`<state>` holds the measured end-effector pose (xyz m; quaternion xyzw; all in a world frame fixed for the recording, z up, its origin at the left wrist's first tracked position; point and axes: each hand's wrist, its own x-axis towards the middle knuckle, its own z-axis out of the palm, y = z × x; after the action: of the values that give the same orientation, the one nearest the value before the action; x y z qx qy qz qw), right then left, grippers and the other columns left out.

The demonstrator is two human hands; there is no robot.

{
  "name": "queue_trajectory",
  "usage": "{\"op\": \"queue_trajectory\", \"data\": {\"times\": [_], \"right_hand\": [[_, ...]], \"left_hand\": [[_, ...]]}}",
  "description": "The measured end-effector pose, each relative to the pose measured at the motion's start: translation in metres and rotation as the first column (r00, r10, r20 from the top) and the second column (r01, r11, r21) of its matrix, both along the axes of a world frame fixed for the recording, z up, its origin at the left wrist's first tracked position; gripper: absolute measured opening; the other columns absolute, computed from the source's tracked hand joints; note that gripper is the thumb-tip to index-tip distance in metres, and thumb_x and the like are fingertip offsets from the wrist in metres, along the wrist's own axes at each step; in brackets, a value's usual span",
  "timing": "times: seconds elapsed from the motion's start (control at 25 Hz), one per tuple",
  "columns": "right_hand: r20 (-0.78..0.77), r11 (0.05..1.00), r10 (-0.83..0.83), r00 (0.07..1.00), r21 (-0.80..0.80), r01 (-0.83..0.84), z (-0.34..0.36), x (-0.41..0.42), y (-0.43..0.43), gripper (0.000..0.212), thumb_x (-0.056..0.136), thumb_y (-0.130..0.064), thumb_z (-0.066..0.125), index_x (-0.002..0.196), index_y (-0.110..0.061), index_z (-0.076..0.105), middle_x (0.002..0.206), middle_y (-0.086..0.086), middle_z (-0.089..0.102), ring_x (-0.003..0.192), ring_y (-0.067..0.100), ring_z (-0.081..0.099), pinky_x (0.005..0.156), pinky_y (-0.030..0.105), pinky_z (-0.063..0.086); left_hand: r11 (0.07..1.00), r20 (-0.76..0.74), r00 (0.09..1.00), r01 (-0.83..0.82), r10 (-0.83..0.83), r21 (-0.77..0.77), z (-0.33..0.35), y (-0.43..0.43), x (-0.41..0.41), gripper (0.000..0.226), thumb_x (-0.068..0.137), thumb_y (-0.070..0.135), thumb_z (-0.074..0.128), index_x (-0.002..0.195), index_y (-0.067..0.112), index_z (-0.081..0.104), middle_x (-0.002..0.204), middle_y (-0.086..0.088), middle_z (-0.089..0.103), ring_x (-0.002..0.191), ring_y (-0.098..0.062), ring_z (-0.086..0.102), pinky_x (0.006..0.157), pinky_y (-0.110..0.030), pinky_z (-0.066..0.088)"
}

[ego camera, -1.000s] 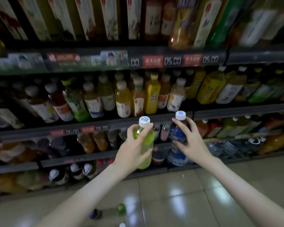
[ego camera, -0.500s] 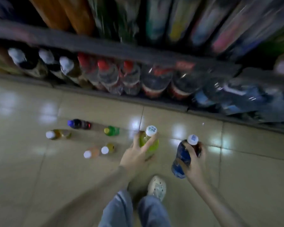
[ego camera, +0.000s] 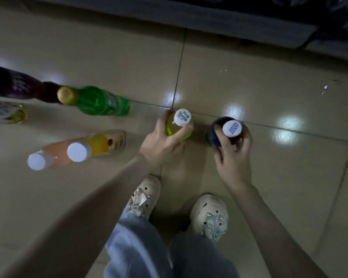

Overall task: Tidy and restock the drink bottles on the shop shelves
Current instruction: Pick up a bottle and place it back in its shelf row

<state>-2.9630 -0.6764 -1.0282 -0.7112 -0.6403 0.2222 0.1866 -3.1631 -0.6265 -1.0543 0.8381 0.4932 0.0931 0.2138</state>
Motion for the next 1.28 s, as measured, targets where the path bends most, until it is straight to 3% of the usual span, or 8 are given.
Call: {"op": "queue_trajectory", "data": {"times": [0.12,0.24,0.48,0.68,0.8,0.96,1.12,1.28], "right_hand": [[0.060,0.998,0.013,0.998,-0.061,-0.009,0.015,-0.004,-0.033,0.082,0.080,0.006,0.064,0.138,-0.041,0.031,0.146,0.013,0.015,0.137,0.036,0.031,0.103,0.040,0.038],[0.086,0.981,0.067,0.994,-0.186,-0.050,0.032,-0.003,-0.048,0.090,0.078,0.009,0.059,0.144,-0.039,0.024,0.151,0.013,0.011,0.140,0.040,0.027,0.095,0.043,0.050],[0.155,0.968,0.120,0.981,-0.238,-0.081,0.065,-0.008,-0.040,0.083,0.071,0.011,0.060,0.144,-0.023,0.039,0.152,0.028,0.020,0.140,0.047,0.017,0.105,0.049,0.033],[0.075,0.968,0.128,0.989,-0.228,-0.108,0.133,-0.012,-0.028,0.081,0.077,0.007,0.058,0.146,-0.026,0.030,0.154,0.013,0.014,0.139,0.040,0.030,0.089,0.046,0.052],[-0.033,0.958,0.037,0.999,-0.282,-0.045,0.217,-0.020,-0.007,0.072,0.087,-0.001,0.055,0.148,-0.028,0.028,0.156,0.007,0.018,0.129,0.032,0.046,0.082,0.030,0.046],[-0.204,0.973,-0.072,0.976,-0.230,0.024,0.365,-0.035,0.046,0.051,0.092,-0.005,0.054,0.141,-0.016,0.043,0.141,0.006,0.041,0.111,0.013,0.050,0.093,0.031,0.044],[-0.293,0.996,-0.075,0.953,-0.060,0.060,0.536,-0.042,0.104,0.037,0.092,-0.009,0.056,0.129,-0.014,0.054,0.123,0.005,0.056,0.102,0.020,0.058,0.088,0.021,0.042],[-0.303,0.978,-0.068,0.951,0.170,0.124,0.722,-0.033,0.153,0.021,0.093,-0.014,0.057,0.113,-0.014,0.063,0.101,-0.001,0.061,0.090,0.012,0.059,0.078,0.005,0.038]], "left_hand": [[0.999,0.052,0.998,-0.021,0.020,0.033,0.006,-0.016,-0.012,0.059,0.087,0.028,0.059,0.134,0.030,0.023,0.128,-0.033,0.033,0.089,-0.051,0.062,0.052,-0.045,0.057],[0.997,-0.005,0.998,0.055,-0.055,0.047,0.015,-0.040,-0.022,0.074,0.087,0.013,0.067,0.140,0.028,0.019,0.136,-0.040,0.022,0.122,-0.059,0.038,0.091,-0.066,0.043],[0.988,-0.159,0.987,0.015,-0.039,-0.154,0.050,-0.075,-0.015,0.065,0.090,0.027,0.051,0.144,0.033,0.016,0.146,-0.035,0.025,0.130,-0.052,0.035,0.095,-0.062,0.040],[0.868,-0.158,0.986,-0.127,0.057,-0.480,0.123,-0.062,-0.003,0.062,0.091,0.027,0.054,0.146,0.028,0.025,0.156,-0.023,-0.006,0.143,-0.044,-0.002,0.114,-0.056,0.016],[0.846,-0.098,0.984,-0.177,0.148,-0.502,0.222,-0.038,0.001,0.057,0.093,0.029,0.051,0.146,0.017,0.032,0.157,-0.018,0.005,0.143,-0.038,0.013,0.114,-0.043,0.020],[0.854,0.020,0.962,-0.232,0.273,-0.466,0.386,0.019,-0.004,0.056,0.093,0.024,0.050,0.145,0.018,0.030,0.151,-0.009,0.028,0.130,-0.034,0.039,0.101,-0.043,0.041],[0.917,0.100,0.948,-0.262,0.304,-0.299,0.565,0.080,-0.011,0.047,0.094,0.024,0.049,0.139,0.016,0.038,0.135,-0.009,0.045,0.117,-0.031,0.049,0.089,-0.039,0.044],[0.990,0.209,0.967,-0.134,0.142,-0.055,0.742,0.121,-0.008,0.046,0.096,0.029,0.047,0.140,0.020,0.037,0.133,-0.007,0.049,0.111,-0.025,0.055,0.084,-0.033,0.044]]}}
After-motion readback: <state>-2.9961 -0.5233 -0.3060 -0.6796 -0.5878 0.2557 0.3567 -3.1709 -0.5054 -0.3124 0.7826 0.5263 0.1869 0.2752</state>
